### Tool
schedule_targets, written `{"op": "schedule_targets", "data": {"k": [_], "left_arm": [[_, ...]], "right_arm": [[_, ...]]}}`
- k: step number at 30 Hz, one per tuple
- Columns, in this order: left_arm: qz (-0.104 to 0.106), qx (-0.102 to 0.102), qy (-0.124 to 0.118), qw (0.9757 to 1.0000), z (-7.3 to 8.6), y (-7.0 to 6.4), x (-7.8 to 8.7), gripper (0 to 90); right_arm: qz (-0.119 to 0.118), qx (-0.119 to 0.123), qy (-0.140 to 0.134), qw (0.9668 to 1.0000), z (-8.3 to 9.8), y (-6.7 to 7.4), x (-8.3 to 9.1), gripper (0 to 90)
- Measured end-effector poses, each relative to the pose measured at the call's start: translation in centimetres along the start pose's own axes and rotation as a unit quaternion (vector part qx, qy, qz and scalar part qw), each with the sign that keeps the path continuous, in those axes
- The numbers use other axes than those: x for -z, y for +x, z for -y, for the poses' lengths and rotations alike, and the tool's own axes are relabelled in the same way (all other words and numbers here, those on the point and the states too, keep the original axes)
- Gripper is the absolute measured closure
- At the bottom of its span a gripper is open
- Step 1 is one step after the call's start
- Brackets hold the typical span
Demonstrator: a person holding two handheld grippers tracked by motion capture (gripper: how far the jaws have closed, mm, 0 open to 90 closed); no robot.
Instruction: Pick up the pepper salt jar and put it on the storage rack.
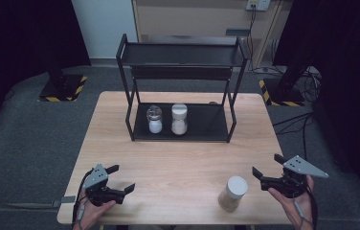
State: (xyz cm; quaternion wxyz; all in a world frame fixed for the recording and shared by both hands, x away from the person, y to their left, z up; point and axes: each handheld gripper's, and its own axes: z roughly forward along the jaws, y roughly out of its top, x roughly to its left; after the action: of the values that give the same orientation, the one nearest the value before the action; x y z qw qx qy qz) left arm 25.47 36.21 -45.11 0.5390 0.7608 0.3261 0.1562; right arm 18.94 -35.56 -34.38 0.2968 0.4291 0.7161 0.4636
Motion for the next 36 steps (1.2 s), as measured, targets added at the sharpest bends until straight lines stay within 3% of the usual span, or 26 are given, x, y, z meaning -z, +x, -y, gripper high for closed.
{"op": "schedule_targets", "data": {"k": [16,28,36], "left_arm": [[0.0,0.0,0.001,1.0,-0.1,0.0,-0.1,0.7],[-0.001,0.0,0.0,1.0,0.0,0.0,0.0,0.7],[0.001,-0.004,0.001,1.0,0.0,0.0,-0.1,0.7]], "right_arm": [[-0.058,0.026,-0.007,0.9979,-2.8,1.0,2.0,5.8],[-0.097,0.046,0.002,0.9942,-3.1,2.5,2.1,5.9],[-0.111,0.053,0.013,0.9924,-3.0,3.2,1.7,6.0]]}}
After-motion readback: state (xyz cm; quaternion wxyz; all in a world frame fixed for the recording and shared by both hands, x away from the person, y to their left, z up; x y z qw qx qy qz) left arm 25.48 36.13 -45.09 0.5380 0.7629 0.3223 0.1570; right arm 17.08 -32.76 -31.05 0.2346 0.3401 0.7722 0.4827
